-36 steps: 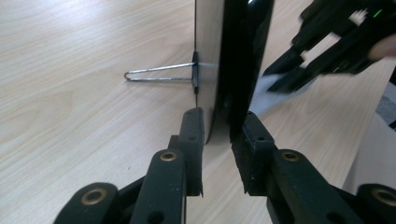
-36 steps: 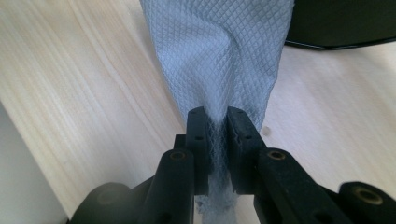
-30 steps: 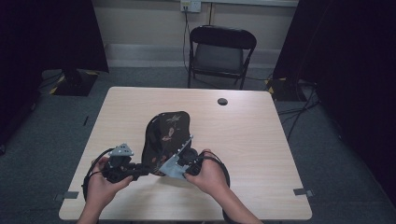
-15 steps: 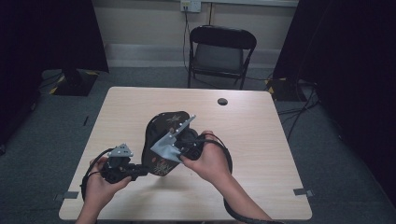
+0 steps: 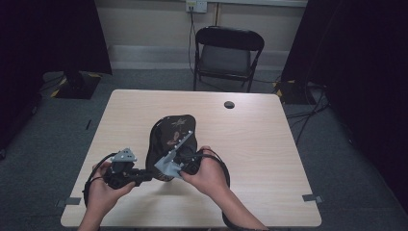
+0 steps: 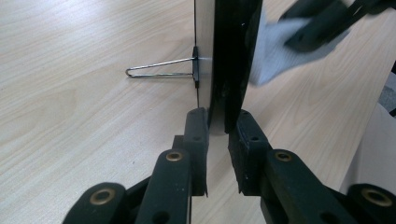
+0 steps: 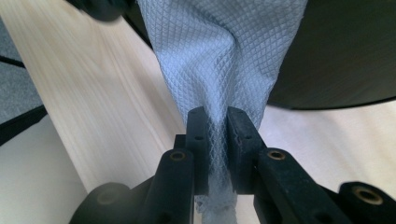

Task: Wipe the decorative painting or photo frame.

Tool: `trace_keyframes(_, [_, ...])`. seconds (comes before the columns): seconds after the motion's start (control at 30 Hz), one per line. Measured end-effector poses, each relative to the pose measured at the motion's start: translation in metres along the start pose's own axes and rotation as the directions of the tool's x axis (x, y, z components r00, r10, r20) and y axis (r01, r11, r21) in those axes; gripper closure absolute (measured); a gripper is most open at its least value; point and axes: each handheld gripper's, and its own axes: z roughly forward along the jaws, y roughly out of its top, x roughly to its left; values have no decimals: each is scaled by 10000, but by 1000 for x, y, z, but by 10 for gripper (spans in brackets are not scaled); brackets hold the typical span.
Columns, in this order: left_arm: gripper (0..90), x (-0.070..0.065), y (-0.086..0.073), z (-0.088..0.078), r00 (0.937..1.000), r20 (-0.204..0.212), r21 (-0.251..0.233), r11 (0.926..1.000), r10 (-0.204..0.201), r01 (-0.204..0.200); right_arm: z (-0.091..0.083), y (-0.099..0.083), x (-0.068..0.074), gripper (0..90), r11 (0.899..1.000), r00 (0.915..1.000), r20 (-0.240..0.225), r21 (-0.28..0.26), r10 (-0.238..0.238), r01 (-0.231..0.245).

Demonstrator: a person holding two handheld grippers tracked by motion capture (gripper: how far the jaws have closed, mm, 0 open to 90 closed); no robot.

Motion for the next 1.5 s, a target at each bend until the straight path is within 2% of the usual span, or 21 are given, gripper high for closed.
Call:
trace_keyframes(0.1, [776, 0, 0, 0, 10000, -13, -1, 10000, -21, 21, 15, -8, 0, 809, 9996, 9998, -137, 242, 158, -155])
trace_keyframes(0.13, [776, 0, 0, 0, 10000, -13, -1, 10000, -21, 21, 15, -8, 0, 809, 9996, 9998, -137, 242, 158, -155])
trace_keyframes(0.17, [777, 0, 0, 0, 10000, 4, 34, 10000, -8, 8, 26, -14, 0, 809, 9983, 9994, -191, 516, 295, -285])
trace_keyframes(0.37, [777, 0, 0, 0, 10000, 11, 41, 10000, -6, 6, 50, -26, -1, 809, 9943, 9988, -337, 1018, 358, -322])
trace_keyframes(0.5, [776, 0, 0, -1, 10000, 6, 49, 10000, 9, -9, 61, -32, -2, 809, 9915, 9979, -402, 1217, 506, -453])
trace_keyframes(0.63, [774, 1, -1, -1, 10000, 13, -1, 10000, 12, -12, 62, -35, -3, 809, 9914, 9971, -487, 1195, 587, -526])
trace_keyframes(0.87, [758, 2, -4, -5, 10000, -57, 22, 10000, -67, 67, 47, -37, -3, 808, 9943, 9980, -413, 972, 473, -431])
trace_keyframes(1.03, [755, 4, -6, -8, 10000, 13, 72, 10000, -56, 56, 25, -33, -2, 809, 9977, 9984, -358, 538, 432, -412])
trace_keyframes(1.1, [757, 5, -7, -9, 9999, 92, 136, 9999, -45, 43, 14, -30, -2, 809, 9988, 9988, -330, 348, 366, -354])
trace_keyframes(1.3, [775, 8, -8, -10, 9999, -121, 287, 9996, -12, 16, -13, -17, -1, 809, 9997, 9997, -187, -190, 134, -138])
trace_keyframes(1.5, [799, 7, -8, -6, 9999, -107, 416, 9991, 105, -100, -35, -4, -1, 808, 9962, 9992, -326, -826, 251, -277])
